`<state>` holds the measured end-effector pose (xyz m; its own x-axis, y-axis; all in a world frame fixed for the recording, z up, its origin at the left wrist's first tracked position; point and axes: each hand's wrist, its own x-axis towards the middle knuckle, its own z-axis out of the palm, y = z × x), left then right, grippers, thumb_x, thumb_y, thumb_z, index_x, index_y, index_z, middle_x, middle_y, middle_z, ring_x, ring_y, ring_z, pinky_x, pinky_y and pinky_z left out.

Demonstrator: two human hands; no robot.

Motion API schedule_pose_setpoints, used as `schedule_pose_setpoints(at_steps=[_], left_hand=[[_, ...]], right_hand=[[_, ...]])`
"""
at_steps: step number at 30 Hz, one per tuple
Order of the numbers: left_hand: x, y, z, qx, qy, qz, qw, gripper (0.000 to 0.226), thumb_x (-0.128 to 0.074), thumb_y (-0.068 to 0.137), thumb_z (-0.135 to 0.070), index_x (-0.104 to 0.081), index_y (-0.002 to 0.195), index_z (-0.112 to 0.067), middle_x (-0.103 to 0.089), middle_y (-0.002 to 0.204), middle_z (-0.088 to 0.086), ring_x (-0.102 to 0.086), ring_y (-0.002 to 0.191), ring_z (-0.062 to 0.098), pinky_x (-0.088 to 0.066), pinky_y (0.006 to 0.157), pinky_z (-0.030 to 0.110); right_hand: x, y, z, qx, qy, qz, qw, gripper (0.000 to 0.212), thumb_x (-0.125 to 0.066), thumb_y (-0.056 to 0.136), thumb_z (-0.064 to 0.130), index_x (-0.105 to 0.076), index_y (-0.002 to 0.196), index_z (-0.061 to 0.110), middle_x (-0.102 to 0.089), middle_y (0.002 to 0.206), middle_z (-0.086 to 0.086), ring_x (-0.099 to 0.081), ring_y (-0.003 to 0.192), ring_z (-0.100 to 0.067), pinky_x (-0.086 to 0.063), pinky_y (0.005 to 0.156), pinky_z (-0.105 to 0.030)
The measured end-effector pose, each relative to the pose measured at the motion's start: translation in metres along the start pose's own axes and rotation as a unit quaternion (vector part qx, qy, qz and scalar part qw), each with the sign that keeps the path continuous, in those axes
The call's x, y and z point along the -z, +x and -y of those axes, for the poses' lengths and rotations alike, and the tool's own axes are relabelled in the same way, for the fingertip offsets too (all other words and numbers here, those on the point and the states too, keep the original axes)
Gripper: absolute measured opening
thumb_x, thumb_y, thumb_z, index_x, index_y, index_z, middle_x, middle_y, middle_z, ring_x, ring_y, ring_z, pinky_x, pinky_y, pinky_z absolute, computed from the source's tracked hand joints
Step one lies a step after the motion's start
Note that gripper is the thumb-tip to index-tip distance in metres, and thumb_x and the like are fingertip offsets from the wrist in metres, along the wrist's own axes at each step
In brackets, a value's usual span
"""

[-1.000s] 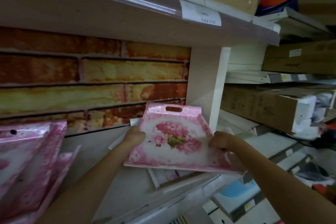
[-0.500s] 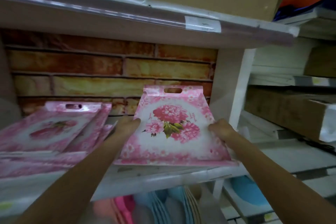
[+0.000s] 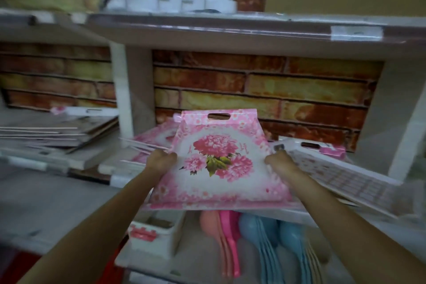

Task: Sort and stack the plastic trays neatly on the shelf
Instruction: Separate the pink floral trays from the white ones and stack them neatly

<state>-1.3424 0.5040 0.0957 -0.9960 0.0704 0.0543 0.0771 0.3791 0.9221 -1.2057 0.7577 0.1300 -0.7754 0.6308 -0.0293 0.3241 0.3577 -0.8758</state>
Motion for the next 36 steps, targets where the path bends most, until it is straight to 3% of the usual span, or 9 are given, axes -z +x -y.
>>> schedule_pose_setpoints(at_steps=[4, 6, 12, 15, 18, 22, 26, 30, 36], left_hand=[[0.069, 0.005, 0.023, 0.021, -0.013, -0.057, 0.998, 0.02, -0.06, 0.086, -0.017, -0.06, 0.074, 0.0, -0.061, 0.087, 0.022, -0.057, 0.081, 0.027, -0.049, 0.074, 0.038], [0.1, 0.009, 0.035, 0.036, -0.008, -0.085, 0.996, 0.021, -0.059, 0.087, -0.018, -0.059, 0.072, -0.003, -0.058, 0.083, 0.017, -0.055, 0.079, 0.024, -0.042, 0.069, 0.031], [0.202, 0.026, 0.065, 0.062, 0.003, -0.114, 0.992, 0.019, -0.056, 0.085, -0.008, -0.065, 0.084, 0.008, -0.06, 0.087, 0.024, -0.057, 0.076, 0.03, -0.042, 0.065, 0.029], [0.25, 0.038, 0.077, 0.059, 0.004, -0.132, 0.99, 0.024, -0.053, 0.085, -0.003, -0.056, 0.061, 0.0, -0.056, 0.068, 0.018, -0.049, 0.057, 0.025, -0.04, 0.045, 0.023], [0.293, 0.052, 0.09, 0.072, -0.007, -0.143, 0.987, 0.023, -0.052, 0.084, -0.002, -0.053, 0.061, -0.005, -0.051, 0.061, 0.009, -0.045, 0.055, 0.019, -0.035, 0.047, 0.025], [0.345, 0.069, 0.106, 0.081, -0.031, -0.132, 0.987, 0.026, -0.054, 0.083, -0.004, -0.051, 0.057, -0.01, -0.05, 0.067, 0.007, -0.046, 0.065, 0.023, -0.039, 0.048, 0.024], [0.388, 0.09, 0.119, 0.101, -0.09, -0.086, 0.987, 0.019, -0.05, 0.085, -0.005, -0.053, 0.067, -0.007, -0.055, 0.082, 0.01, -0.046, 0.061, 0.016, -0.039, 0.054, 0.022], [0.413, 0.111, 0.129, 0.094, -0.152, -0.084, 0.98, 0.018, -0.047, 0.086, -0.006, -0.053, 0.069, -0.005, -0.059, 0.069, 0.01, -0.055, 0.059, 0.02, -0.045, 0.059, 0.026], [0.433, 0.152, 0.138, 0.107, -0.157, -0.05, 0.981, 0.013, -0.055, 0.082, -0.016, -0.054, 0.078, -0.004, -0.053, 0.074, 0.013, -0.05, 0.064, 0.023, -0.043, 0.06, 0.031]], right_hand=[[-0.054, -0.012, 0.037, 0.038, -0.013, 0.045, 0.998, 0.029, -0.048, 0.088, 0.004, -0.057, 0.112, -0.008, -0.056, 0.071, -0.011, -0.054, 0.06, -0.024, -0.048, 0.046, -0.023], [-0.082, -0.023, 0.056, 0.052, -0.008, 0.071, 0.996, 0.016, -0.046, 0.089, 0.0, -0.059, 0.097, -0.005, -0.05, 0.064, -0.006, -0.049, 0.053, -0.018, -0.041, 0.037, -0.016], [-0.181, -0.033, 0.111, 0.098, -0.022, 0.126, 0.987, 0.027, -0.047, 0.087, 0.003, -0.055, 0.112, -0.001, -0.061, 0.083, -0.012, -0.057, 0.065, -0.023, -0.041, 0.051, -0.024], [-0.225, -0.04, 0.135, 0.111, -0.023, 0.144, 0.983, 0.033, -0.049, 0.087, 0.001, -0.05, 0.12, -0.006, -0.062, 0.102, -0.019, -0.06, 0.077, -0.027, -0.045, 0.058, -0.024], [-0.265, -0.045, 0.155, 0.128, -0.042, 0.152, 0.979, 0.004, -0.05, 0.088, 0.001, -0.048, 0.09, -0.001, -0.046, 0.072, -0.009, -0.051, 0.061, -0.021, -0.034, 0.052, -0.021], [-0.318, -0.043, 0.18, 0.12, -0.045, 0.17, 0.977, 0.021, -0.052, 0.088, 0.005, -0.04, 0.071, 0.009, -0.035, 0.06, -0.003, -0.034, 0.05, -0.014, -0.022, 0.044, -0.024], [-0.365, -0.043, 0.201, 0.109, -0.045, 0.179, 0.977, 0.014, -0.055, 0.087, 0.005, -0.045, 0.077, 0.002, -0.043, 0.063, -0.007, -0.04, 0.052, -0.017, -0.026, 0.046, -0.025], [-0.4, -0.033, 0.218, 0.1, -0.034, 0.188, 0.976, 0.029, -0.055, 0.088, 0.007, -0.057, 0.112, -0.009, -0.063, 0.102, -0.024, -0.06, 0.084, -0.029, -0.037, 0.066, -0.027], [-0.44, -0.002, 0.248, 0.089, -0.041, 0.2, 0.975, 0.015, -0.051, 0.086, 0.009, -0.054, 0.095, -0.003, -0.05, 0.071, -0.009, -0.05, 0.064, -0.02, -0.033, 0.055, -0.026]])
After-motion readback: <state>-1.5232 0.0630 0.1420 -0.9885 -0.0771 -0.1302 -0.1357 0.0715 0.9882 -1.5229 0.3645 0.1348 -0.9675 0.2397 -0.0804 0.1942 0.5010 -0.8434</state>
